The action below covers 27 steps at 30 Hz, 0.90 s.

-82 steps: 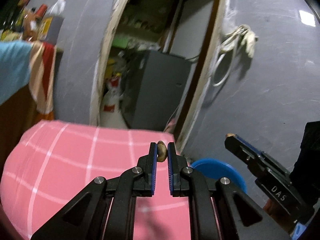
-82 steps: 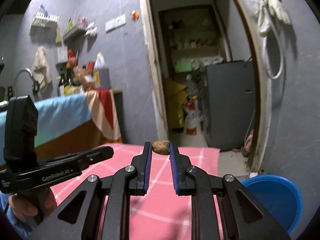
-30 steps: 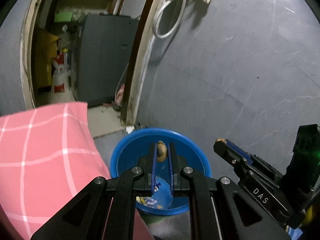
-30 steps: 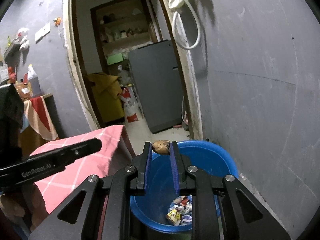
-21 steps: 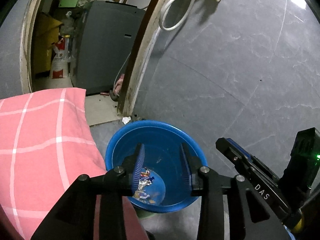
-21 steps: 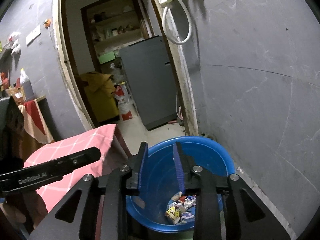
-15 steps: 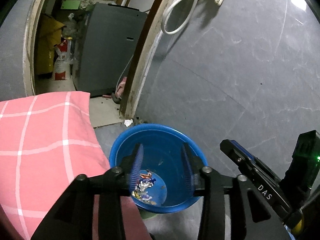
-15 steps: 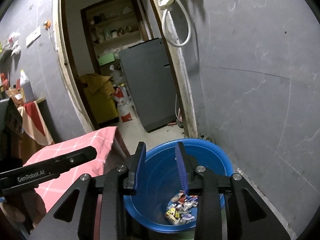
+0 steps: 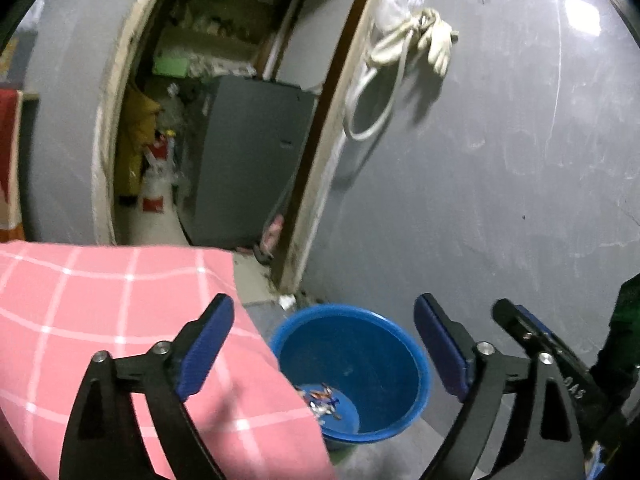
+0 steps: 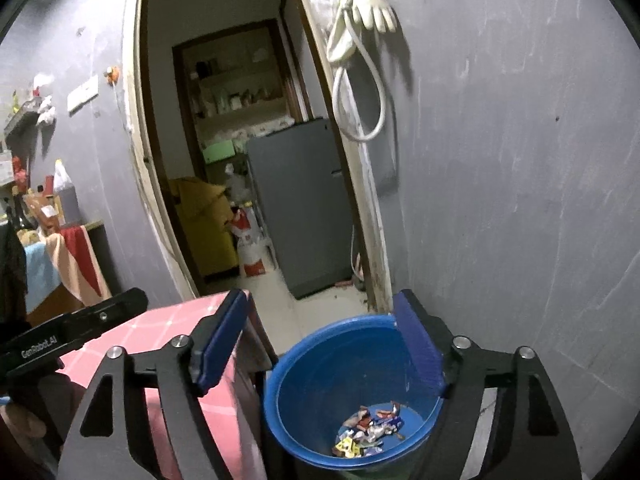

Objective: Collect trash

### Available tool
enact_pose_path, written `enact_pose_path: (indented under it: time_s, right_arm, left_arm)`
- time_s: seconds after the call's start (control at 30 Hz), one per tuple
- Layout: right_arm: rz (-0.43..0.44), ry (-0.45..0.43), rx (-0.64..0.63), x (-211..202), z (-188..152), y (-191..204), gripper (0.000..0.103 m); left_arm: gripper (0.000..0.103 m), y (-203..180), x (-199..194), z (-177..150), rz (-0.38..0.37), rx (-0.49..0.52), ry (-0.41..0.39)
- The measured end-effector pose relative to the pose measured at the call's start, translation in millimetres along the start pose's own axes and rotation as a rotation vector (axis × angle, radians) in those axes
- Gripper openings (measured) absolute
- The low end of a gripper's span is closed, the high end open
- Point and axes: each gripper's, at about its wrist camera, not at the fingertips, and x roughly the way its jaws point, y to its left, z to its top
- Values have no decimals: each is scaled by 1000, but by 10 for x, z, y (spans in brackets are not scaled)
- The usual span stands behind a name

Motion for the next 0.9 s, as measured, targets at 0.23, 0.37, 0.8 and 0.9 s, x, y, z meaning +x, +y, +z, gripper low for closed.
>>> enact_pose_path:
  time_s: [0.23,0.37,0.8,0.9]
  right_arm:
    - [7,-65,-17,-321,86,133,103]
    - [18,-84,-32,-480,97,212,103]
    - [26,-138,-69,-955,-1,423,103]
    - [24,-144,-74,-1046,-54,466,103]
  left_arm:
    - [101,48,-471,27,43,0,-96]
    - [101,20,-679,4,67,17,-132]
    - [101,9,-1219,-302,167,70,-163]
    - [101,18,-1295,-380,184,94,-159]
